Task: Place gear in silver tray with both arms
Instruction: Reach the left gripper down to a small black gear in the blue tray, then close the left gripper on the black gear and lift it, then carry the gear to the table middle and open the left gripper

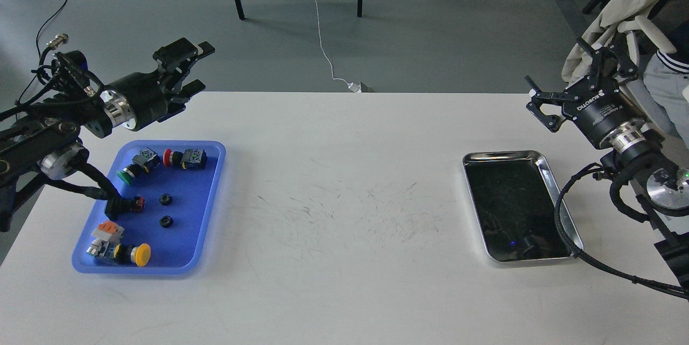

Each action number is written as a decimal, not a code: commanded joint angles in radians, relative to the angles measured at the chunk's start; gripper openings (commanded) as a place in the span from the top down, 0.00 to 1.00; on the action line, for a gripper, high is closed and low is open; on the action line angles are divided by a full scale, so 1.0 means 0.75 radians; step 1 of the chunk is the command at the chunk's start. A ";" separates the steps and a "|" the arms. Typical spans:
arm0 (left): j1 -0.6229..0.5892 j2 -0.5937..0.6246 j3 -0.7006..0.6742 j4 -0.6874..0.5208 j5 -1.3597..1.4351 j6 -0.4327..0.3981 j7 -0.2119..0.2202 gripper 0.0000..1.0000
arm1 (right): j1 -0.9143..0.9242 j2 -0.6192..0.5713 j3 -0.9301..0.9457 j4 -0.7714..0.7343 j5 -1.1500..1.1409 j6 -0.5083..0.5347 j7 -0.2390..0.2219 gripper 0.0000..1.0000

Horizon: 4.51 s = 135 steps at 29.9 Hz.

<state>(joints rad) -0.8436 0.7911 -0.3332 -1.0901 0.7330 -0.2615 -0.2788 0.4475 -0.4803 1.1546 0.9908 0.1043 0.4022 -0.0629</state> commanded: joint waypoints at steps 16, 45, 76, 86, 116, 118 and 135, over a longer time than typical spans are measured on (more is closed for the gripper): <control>0.037 0.469 0.315 -0.437 1.098 0.250 0.024 0.02 | -0.002 -0.020 0.011 -0.012 -0.002 -0.007 0.012 0.01; 0.268 0.093 0.354 0.036 1.264 0.469 -0.013 0.16 | -0.006 -0.065 0.044 0.000 -0.002 -0.005 0.016 0.01; 0.045 0.356 0.305 -0.276 1.348 0.474 -0.017 0.94 | -0.002 -0.065 0.052 0.002 -0.002 -0.002 0.016 0.01; -0.135 -0.248 0.309 -0.602 1.367 0.279 0.380 0.94 | -0.004 -0.067 0.037 -0.012 -0.006 -0.007 0.016 0.01; 0.024 -1.055 0.348 0.216 1.463 0.295 0.343 0.93 | -0.012 -0.110 0.042 -0.012 -0.006 -0.015 0.016 0.01; 0.028 -1.055 0.346 0.212 1.463 0.295 0.345 0.93 | -0.012 -0.110 0.042 -0.012 -0.006 -0.015 0.016 0.01; 0.116 -1.055 0.338 0.198 1.440 0.330 0.355 0.28 | -0.016 -0.110 0.029 -0.012 -0.006 -0.011 0.016 0.01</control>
<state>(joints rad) -0.7753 0.0001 -0.0789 -0.9419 1.8200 -0.0349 -0.0110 0.4356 -0.5629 1.1773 0.9833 0.0997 0.3938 -0.0506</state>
